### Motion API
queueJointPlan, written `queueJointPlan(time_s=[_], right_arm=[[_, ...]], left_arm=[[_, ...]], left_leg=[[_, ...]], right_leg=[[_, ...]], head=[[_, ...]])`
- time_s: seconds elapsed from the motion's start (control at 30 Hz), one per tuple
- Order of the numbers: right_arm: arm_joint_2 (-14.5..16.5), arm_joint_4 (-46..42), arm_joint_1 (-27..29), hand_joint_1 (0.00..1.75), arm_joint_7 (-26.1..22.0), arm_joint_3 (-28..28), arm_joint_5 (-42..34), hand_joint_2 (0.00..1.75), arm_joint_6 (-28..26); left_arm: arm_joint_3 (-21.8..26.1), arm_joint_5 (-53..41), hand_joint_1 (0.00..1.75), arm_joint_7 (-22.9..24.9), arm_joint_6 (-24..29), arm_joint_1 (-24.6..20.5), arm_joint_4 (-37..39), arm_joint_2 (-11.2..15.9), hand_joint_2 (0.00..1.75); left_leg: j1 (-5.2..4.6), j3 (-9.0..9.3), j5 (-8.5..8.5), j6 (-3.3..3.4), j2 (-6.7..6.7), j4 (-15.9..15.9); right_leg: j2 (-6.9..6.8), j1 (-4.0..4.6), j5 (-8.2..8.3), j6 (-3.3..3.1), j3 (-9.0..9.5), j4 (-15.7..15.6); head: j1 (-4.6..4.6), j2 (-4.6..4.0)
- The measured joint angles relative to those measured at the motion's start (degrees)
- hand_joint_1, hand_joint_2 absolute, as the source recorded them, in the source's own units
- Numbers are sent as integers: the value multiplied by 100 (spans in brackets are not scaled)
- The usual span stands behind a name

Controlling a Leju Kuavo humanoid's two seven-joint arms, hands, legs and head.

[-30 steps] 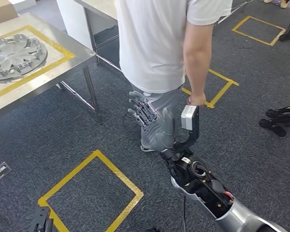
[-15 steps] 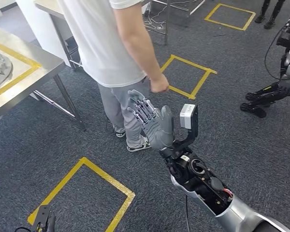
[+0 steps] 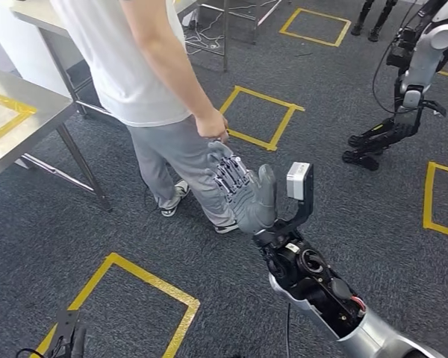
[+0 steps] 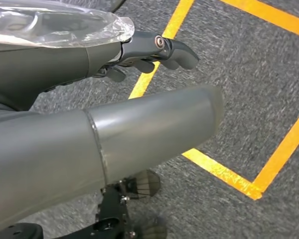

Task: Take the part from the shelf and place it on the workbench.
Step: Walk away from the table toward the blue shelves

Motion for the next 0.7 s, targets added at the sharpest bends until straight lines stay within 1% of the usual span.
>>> queueJointPlan(time_s=[0.03, 0.07, 0.1, 0.13, 0.17, 0.2, 0.23, 0.27, 0.3, 0.33, 0.37, 0.4, 0.43, 0.47, 0.5, 0.53, 0.57, 0.6, 0.63, 0.67, 0.7], right_arm=[[-2, 4, 4, 0, -2, 2, -5, 0, -4], [-2, 8, 8, 0, -3, 4, -9, 0, -7], [-2, 11, 8, 0, -3, 7, -10, 0, -8], [-2, 12, 4, 0, -4, 8, -11, 0, -9], [-2, 12, -7, 0, -6, 8, -12, 0, -9], [-2, 12, -24, 0, -8, 9, -16, 0, -9], [-2, 12, -46, 0, -10, 10, -23, 0, -9], [-2, 12, -66, 0, -14, 12, -32, 0, -10], [-3, 13, -79, 0, -17, 13, -42, 0, -15], [-4, 13, -86, 0, -19, 13, -48, 0, -21], [-6, 11, -88, 0, -21, 14, -52, 0, -26], [-8, 10, -95, 0, -21, 15, -55, 0, -30], [-8, 9, -102, 0, -21, 16, -57, 0, -32], [-8, 8, -108, 0, -21, 20, -61, 0, -32], [-8, 9, -110, 0, -19, 22, -64, 0, -32], [-8, 11, -106, 0, -19, 25, -68, 0, -32], [-8, 14, -101, 0, -18, 27, -69, 0, -32], [-8, 16, -97, 0, -18, 29, -69, 0, -32], [-8, 17, -95, 0, -18, 31, -69, 0, -31], [-8, 17, -94, 0, -19, 33, -69, 0, -31], [-8, 17, -97, 0, -19, 34, -69, 0, -31]], left_arm=[[0, 2, 0, 7, 0, 9, 0, 2, 0], [0, 5, 0, 11, 0, 14, 0, 3, 0], [0, 8, 0, 14, 0, 15, 0, 4, 0], [0, 10, 0, 14, 0, 13, 0, 3, 0], [0, 12, 0, 14, 0, 10, 0, 2, 0], [0, 13, 0, 14, 1, 8, 0, 1, 0], [0, 14, 0, 13, 1, 7, 0, 2, 0], [0, 13, 0, 12, 2, 7, 0, 3, 0], [0, 12, 0, 12, 2, 4, 0, 3, 0], [0, 11, 0, 12, 2, 1, 0, 3, 0], [0, 9, 0, 12, 2, -7, 0, 1, 0], [0, 8, 0, 12, 2, -15, 0, -1, 0], [0, 8, 0, 12, 2, -21, 0, -2, 0], [0, 8, 0, 12, 2, -22, 0, 0, 0], [0, 10, 0, 15, 2, -13, 1, 1, 0], [0, 12, 0, 20, 2, 3, 1, 5, 0], [0, 14, 0, 24, 2, 21, 2, 9, 0], [0, 15, 0, 28, 2, 33, 2, 11, 0], [0, 15, 0, 29, 2, 37, 2, 13, 0], [0, 14, 0, 29, 2, 30, 2, 14, 0], [0, 14, 0, 29, 2, 20, 2, 19, 0]], left_leg=[[-9, 1, -7, 7, 73, 1], [-14, 5, -13, 8, 138, 2], [-17, 13, -22, 6, 207, 3], [-18, 28, -32, -2, 267, 3], [-21, 48, -45, -17, 322, 3], [-36, 64, -58, -37, 376, 6], [-50, 75, -69, -61, 430, 8], [-63, 84, -76, -84, 488, 7], [-75, 93, -78, -109, 554, 2], [-74, 108, -83, -139, 612, -6], [-66, 117, -117, -173, 583, 17], [-55, 85, -201, -208, 474, 121], [-43, -14, -349, -238, 313, 357], [-31, -179, -539, -258, 130, 717], [-28, -391, -726, -269, 15, 1146], [-27, -595, -851, -276, -42, 1533], [-28, -728, -865, -276, -68, 1748], [-28, -755, -758, -268, -83, 1729], [-28, -671, -553, -251, -109, 1476], [-27, -504, -302, -228, -185, 1057], [-19, -322, -103, -199, -327, 623]], right_leg=[[-44, -9, -118, 10, -157, 341], [-64, -12, -110, 12, -203, 445], [-85, -13, -11, 6, -152, 360], [-125, -10, 181, -11, 24, 24], [-232, 3, 366, -35, 249, -421], [-369, 40, 492, -70, 448, -820], [-480, 69, 559, -107, 579, -1100], [-543, 99, 563, -140, 636, -1233], [-517, 120, 560, -172, 641, -1254], [-437, 112, 577, -203, 648, -1263], [-362, 100, 597, -234, 664, -1281], [-293, 84, 619, -267, 674, -1300], [-229, 64, 641, -296, 685, -1316], [-163, 50, 654, -313, 683, -1321], [-92, 46, 661, -324, 676, -1320], [-10, 45, 664, -329, 672, -1319], [78, 46, 665, -330, 671, -1317], [167, 47, 666, -330, 675, -1315], [255, 47, 666, -328, 682, -1314], [333, 46, 665, -325, 690, -1313], [405, 54, 660, -313, 686, -1305]], head=[[6, -1], [6, 0], [9, 1], [14, 1], [23, 1], [30, 1], [33, 1], [22, 1], [6, 1], [-7, 1], [-25, 1], [-37, 1], [-54, 1], [-74, 1], [-89, 0], [-98, 0], [-103, 1], [-106, 1], [-109, 1], [-112, 0], [-114, 0]])
